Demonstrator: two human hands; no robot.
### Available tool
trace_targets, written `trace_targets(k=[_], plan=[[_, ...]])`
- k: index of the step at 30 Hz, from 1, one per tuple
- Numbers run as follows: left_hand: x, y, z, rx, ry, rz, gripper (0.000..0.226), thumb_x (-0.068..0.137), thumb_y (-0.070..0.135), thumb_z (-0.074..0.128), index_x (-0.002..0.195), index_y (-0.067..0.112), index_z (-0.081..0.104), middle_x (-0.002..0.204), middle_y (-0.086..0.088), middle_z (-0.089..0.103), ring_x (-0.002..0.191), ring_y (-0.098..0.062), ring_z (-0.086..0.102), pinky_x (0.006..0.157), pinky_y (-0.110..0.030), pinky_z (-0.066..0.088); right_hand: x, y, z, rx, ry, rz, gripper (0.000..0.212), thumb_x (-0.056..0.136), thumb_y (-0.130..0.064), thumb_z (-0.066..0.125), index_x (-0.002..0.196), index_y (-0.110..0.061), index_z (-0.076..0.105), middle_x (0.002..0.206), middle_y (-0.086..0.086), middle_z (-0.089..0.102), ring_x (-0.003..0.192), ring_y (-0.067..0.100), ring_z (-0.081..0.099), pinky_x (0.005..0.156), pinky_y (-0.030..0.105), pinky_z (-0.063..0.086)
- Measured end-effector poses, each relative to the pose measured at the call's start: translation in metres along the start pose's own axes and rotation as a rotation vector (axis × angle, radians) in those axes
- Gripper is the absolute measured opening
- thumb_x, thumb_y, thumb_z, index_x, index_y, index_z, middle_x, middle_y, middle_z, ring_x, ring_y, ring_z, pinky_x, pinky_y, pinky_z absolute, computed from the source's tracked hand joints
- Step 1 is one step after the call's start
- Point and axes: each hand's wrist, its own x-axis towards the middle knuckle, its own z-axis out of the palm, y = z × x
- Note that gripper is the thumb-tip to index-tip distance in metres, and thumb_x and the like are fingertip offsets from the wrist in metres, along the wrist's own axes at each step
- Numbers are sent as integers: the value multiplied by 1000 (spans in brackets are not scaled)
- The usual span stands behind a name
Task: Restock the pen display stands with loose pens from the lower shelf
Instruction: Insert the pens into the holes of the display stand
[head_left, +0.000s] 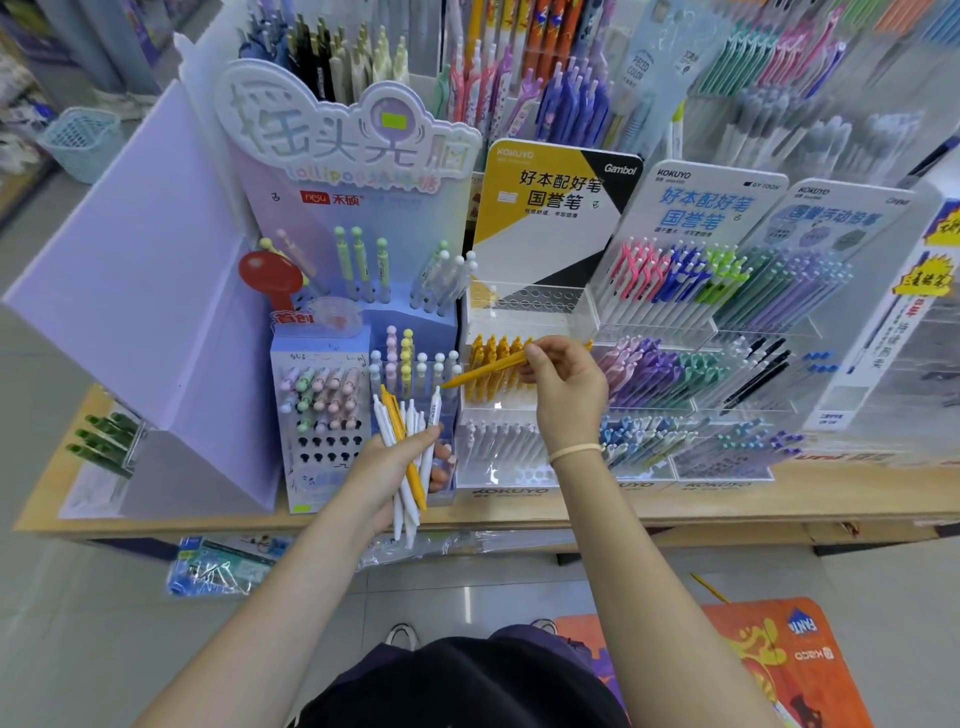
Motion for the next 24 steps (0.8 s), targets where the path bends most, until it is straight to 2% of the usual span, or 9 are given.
trace_targets(k=[4,6,9,12,15,19,21,24], plan=[[1,-1,-2,-10,-12,5,34,94,22,70,112,-6,67,91,-20,75,57,-20,65,50,-27,53,0,-4,-4,-18,6,-29,8,92,-3,66,88,-10,67,76,8,68,68,19,68,68,36,60],[1,1,-2,-1,-21,15,30,94,22,70,107,-5,68,88,-18,75,57,-20,65,52,-29,56,1,-6,-9,-28,-3,-30,3,93,-2,65,91,-4,66,75,9,67,65,15,67,65,30,59],[1,3,3,-2,-30,13,23,94,20,69,94,-3,69,76,-14,72,54,-19,64,54,-29,57,3,-3,-13,-75,-23,-23,6,93,-3,65,89,-8,66,76,10,67,66,17,67,69,35,60],[3,6,7,-9,-43,-1,23,93,20,70,89,-2,70,78,-18,70,55,-21,63,58,-32,56,5,-1,-10,-138,-27,-43,19,94,-5,65,83,-22,64,74,2,67,70,20,67,74,43,60],[3,7,7,4,-51,-1,22,93,22,70,90,0,72,79,-18,70,57,-22,64,62,-34,56,7,3,-3,-228,-27,-84,23,93,-9,66,81,-27,62,74,2,68,73,23,67,74,47,58],[1,8,5,-3,-38,8,24,94,19,69,96,-5,69,76,-15,72,55,-19,66,54,-29,58,9,14,5,-375,-87,-164,5,93,-13,67,88,-13,66,76,7,68,73,27,66,70,49,56],[0,9,4,2,-41,2,25,95,19,68,92,-6,69,72,-15,71,53,-18,65,53,-27,58,9,17,9,-417,-122,-190,4,93,-11,67,89,-8,66,76,8,68,73,26,66,70,46,55],[-3,11,3,12,-53,-8,28,95,22,68,87,-5,70,66,-15,69,52,-20,64,54,-28,58,9,20,16,-418,-155,-147,4,91,-12,69,87,-10,69,74,5,67,71,23,64,69,39,55]])
